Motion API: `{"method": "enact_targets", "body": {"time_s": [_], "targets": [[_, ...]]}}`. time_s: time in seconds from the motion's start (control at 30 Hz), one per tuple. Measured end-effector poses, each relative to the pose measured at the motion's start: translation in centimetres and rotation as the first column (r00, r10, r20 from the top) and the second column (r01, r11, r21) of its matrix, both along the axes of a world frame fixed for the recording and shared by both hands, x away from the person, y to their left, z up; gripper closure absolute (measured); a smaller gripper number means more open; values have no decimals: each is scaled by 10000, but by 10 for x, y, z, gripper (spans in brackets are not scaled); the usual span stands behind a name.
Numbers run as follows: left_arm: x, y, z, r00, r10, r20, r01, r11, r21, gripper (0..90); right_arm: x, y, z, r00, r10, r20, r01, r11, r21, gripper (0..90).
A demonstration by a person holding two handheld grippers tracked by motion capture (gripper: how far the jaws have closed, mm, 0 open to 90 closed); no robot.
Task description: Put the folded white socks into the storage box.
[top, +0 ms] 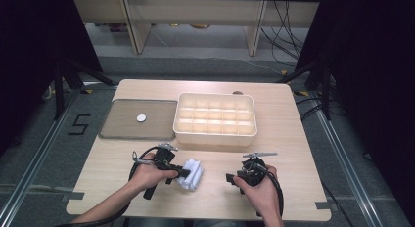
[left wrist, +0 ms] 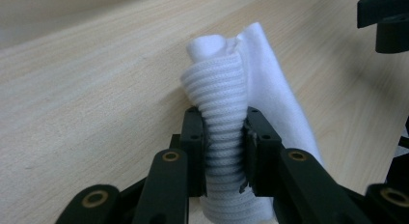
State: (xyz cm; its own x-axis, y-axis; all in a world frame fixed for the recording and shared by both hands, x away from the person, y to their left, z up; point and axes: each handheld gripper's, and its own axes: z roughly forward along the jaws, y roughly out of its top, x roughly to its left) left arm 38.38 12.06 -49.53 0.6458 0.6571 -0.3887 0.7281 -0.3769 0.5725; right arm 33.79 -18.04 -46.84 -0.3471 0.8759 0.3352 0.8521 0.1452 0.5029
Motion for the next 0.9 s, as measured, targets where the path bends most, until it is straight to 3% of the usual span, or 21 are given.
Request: {"method": "enact_targets", "body": {"time_s": [0.1, 0.13, 0.2, 0.23, 0.27, 0.3, 0.33, 0.53, 0.9], "targets": [[-3, 1, 5, 9991, -72, 411, 71, 10000, 33, 729, 1, -1, -2, 9997, 206, 116, -203, 9994, -291, 502], [-4, 2, 6, 9984, -71, 559, 76, 9999, -92, 730, 0, 1, -1, 10000, -10, -88, 9, 9999, -165, 505], [-5, 3, 10, 9962, -42, 874, 54, 9999, -140, 730, 0, 1, -2, 9997, 37, 238, -32, 9998, -185, 511], [-6, 4, 12, 9948, -87, 1019, 101, 9999, -134, 730, 1, -1, -2, 9995, 282, 164, -276, 9989, -369, 513], [-6, 4, 14, 9933, -69, 1157, 89, 9998, -161, 730, -1, 2, -2, 10000, 88, 44, -87, 9998, -200, 515], [-7, 5, 15, 9920, -1, 1260, 32, 9997, -244, 730, 1, -1, -3, 9986, 359, 400, -334, 9976, -603, 517], [-7, 6, 17, 9904, -5, 1380, 39, 9997, -240, 730, 1, -1, -3, 9983, 437, 390, -415, 9977, -539, 518], [-9, 10, 27, 9762, 278, 2151, -172, 9986, -509, 730, 0, 0, -4, 9987, 446, 257, -432, 9977, -523, 518], [-2, 23, 44, 9502, 881, 2990, -621, 9935, -956, 730, 0, 0, -4, 9981, 443, 429, -419, 9976, -556, 518]]}}
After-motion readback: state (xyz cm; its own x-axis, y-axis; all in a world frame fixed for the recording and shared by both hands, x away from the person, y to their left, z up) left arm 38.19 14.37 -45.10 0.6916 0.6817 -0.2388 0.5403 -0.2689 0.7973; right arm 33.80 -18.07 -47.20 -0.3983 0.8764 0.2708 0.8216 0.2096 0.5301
